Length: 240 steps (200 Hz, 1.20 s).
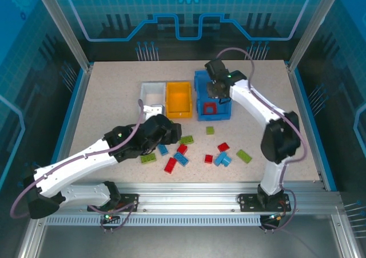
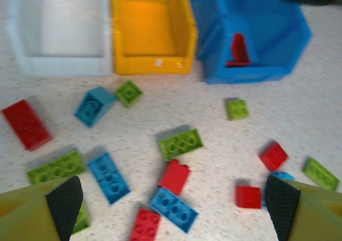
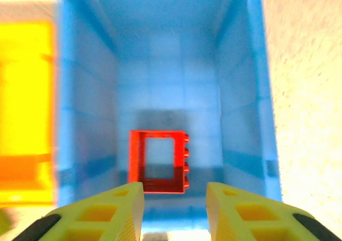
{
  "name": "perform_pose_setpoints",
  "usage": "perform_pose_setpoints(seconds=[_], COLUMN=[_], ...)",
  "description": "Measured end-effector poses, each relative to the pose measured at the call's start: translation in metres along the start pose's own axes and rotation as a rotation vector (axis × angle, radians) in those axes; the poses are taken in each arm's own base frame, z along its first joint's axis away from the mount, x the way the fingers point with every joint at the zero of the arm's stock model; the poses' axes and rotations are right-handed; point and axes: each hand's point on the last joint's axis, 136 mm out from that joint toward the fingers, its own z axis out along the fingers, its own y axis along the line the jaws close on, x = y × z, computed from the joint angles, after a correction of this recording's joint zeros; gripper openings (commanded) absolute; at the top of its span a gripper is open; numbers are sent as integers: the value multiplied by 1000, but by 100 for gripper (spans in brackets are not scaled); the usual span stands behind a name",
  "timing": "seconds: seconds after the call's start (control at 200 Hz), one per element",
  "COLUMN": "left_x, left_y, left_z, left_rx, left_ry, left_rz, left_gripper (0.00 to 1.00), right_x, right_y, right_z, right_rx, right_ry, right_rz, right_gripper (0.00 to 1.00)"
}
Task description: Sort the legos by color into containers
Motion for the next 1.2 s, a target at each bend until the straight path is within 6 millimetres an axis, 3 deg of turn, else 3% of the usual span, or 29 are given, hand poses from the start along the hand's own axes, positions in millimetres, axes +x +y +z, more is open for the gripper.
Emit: perform_pose_setpoints(seconds=[0.08,0.135,0.22,0.29,0.49,0.595,0.73,0.865,0.98,1.09,1.2], left_x=[-8,-8,4,25,87,101,107,105,106,109,111], left_y=[30,56,97,128,188,202,211,217,221,221,222], left_z=[2,5,11,20,50,64,82,97,107,112,114], left_rx=[-61,-111,-197,-262,-411,-443,-457,-451,-447,-436,-432], left_ry=[2,12,35,81,239,279,305,313,312,322,320], left_rz=[-89,-165,-273,-354,-535,-587,-636,-655,-670,-662,-657], left_gripper=[93,93,93,93,91,91,87,73,52,49,39], right_x=[-14,-12,10,40,161,198,205,207,208,207,206], right_y=[15,28,59,83,149,163,177,185,188,189,189], right_z=[-59,-98,-148,-167,-158,-156,-159,-156,-152,-153,-153], right_rx=[-100,-195,-428,-599,-859,-905,-940,-948,-947,-952,-952], right_ry=[-138,-216,-294,-297,-95,-25,-20,-12,-3,-5,-5], right_rz=[-15,-41,-106,-169,-371,-414,-409,-394,-381,-371,-366], right_gripper=[46,51,58,63,66,66,65,64,64,64,64])
